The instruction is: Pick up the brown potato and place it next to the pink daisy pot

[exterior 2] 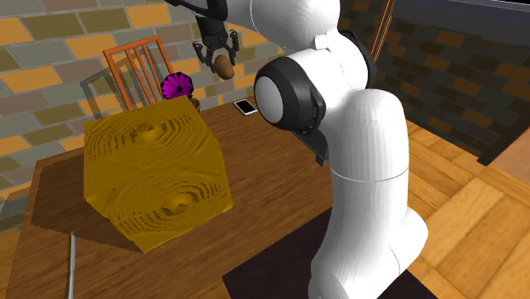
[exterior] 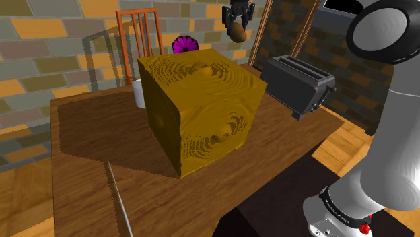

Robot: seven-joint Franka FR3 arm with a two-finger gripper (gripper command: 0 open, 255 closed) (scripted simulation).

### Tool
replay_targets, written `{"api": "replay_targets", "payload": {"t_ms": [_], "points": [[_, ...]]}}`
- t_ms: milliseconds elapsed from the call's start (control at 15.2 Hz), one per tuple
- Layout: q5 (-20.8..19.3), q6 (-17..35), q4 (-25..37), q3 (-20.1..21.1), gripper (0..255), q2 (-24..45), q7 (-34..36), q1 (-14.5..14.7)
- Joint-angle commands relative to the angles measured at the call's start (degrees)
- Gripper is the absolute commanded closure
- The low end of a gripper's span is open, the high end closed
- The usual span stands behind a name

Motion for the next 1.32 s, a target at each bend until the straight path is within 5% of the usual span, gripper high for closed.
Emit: {"api": "replay_targets", "payload": {"t_ms": [0,1254], "points": [[0.1,2.5,-3.7,0.0,255,-1.3,0.3,-0.2],[0.2,19.0,-24.1,0.1,255,-5.0,2.5,-0.9]]}}
